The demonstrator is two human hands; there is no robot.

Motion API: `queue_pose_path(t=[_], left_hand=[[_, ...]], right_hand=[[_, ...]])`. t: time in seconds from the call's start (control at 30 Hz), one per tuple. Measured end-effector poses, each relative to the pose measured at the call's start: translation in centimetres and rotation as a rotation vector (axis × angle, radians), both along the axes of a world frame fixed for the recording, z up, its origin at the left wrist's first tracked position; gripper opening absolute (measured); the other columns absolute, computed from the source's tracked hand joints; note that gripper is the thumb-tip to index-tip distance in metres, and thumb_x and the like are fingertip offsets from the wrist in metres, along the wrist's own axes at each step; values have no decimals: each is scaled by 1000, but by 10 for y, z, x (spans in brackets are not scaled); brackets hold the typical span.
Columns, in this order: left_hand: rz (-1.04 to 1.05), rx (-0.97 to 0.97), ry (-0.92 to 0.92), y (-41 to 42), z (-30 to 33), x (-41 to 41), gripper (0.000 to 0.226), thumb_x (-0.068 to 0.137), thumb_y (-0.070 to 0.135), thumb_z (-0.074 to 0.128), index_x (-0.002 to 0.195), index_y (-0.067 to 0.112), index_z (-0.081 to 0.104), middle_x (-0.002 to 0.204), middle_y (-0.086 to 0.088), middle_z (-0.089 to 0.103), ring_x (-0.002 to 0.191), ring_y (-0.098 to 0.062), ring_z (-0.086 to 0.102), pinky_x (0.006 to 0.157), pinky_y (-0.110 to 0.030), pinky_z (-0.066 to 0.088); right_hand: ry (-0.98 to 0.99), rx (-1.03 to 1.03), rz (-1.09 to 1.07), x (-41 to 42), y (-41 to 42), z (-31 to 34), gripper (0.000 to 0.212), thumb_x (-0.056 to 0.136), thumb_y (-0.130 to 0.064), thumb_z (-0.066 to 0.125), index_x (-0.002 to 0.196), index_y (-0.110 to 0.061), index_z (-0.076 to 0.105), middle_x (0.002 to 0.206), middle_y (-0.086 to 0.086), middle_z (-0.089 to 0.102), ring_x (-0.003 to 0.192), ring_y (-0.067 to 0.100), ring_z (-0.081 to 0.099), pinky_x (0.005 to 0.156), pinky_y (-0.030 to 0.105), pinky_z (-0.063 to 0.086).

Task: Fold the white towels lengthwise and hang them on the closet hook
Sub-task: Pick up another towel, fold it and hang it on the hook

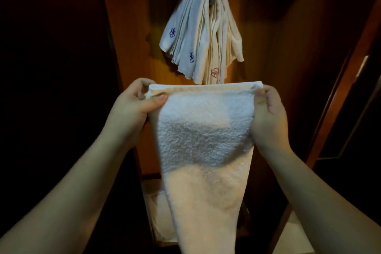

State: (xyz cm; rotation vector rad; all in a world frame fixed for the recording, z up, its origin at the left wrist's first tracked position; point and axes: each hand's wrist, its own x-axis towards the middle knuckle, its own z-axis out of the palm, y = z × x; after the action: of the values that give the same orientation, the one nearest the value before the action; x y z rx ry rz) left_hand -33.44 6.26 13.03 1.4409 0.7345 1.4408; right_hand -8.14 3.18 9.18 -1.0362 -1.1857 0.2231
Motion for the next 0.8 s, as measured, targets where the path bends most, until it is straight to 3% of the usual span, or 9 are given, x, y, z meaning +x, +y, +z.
queue_pose_path(t=[0.07,0.13,0.27,0.33,0.4,0.5,0.57,0.67,0.8], left_hand=[[-24,53,-212,-8,-8,7,15,82,9,70,93,16,62,80,2,72,68,-13,68,59,-25,56],[-82,-8,-304,-13,-16,14,12,87,18,65,98,13,64,86,-4,73,74,-17,71,62,-29,58],[-76,-122,-265,-15,-20,17,22,82,25,65,100,13,66,90,-8,74,77,-20,71,65,-33,59],[-32,-88,-246,-16,-19,15,13,81,22,65,93,16,69,85,-6,74,73,-18,71,62,-30,58],[4,-21,-219,-18,-19,16,9,87,17,64,84,22,70,79,-4,73,68,-15,69,60,-27,57],[5,28,-188,-23,-21,16,7,84,18,64,87,21,69,78,-2,71,67,-14,67,61,-27,57],[-24,30,-157,-26,-23,14,12,79,20,63,92,18,65,77,-1,71,67,-14,67,61,-27,57],[-60,56,-111,-31,-28,12,12,79,19,63,86,24,71,74,0,71,64,-12,67,58,-24,57],[-79,61,-140,-33,-38,2,11,76,17,73,80,28,75,75,0,73,63,-13,69,56,-24,56]], right_hand=[[21,24,-48,0,-2,4,23,106,-37,39,90,-37,56,84,-34,62,77,-13,57,63,4,41],[29,15,-61,-2,-2,6,24,105,-38,38,89,-37,56,83,-36,61,79,-14,57,64,2,40],[56,-78,-38,1,-6,3,29,101,-57,38,94,-39,60,91,-32,64,85,-12,60,66,10,44],[31,-90,43,6,-11,-1,50,86,-81,42,98,-38,63,97,-26,69,88,-7,66,67,14,50],[29,-117,232,10,-13,-6,73,66,-89,56,109,-31,65,106,-14,74,95,5,72,71,20,57],[286,-328,742,17,-14,-12,94,58,-60,89,131,-8,60,123,13,70,112,29,69,82,36,59],[406,-509,993,23,-17,-15,83,57,-40,97,127,-7,68,127,18,68,115,31,67,86,40,58],[471,-595,1126,29,-21,-23,64,63,-26,95,120,-10,73,127,18,67,117,31,66,88,41,57],[529,-500,1137,26,-19,-27,55,74,-26,88,123,-6,70,126,21,67,119,34,64,94,45,54]])
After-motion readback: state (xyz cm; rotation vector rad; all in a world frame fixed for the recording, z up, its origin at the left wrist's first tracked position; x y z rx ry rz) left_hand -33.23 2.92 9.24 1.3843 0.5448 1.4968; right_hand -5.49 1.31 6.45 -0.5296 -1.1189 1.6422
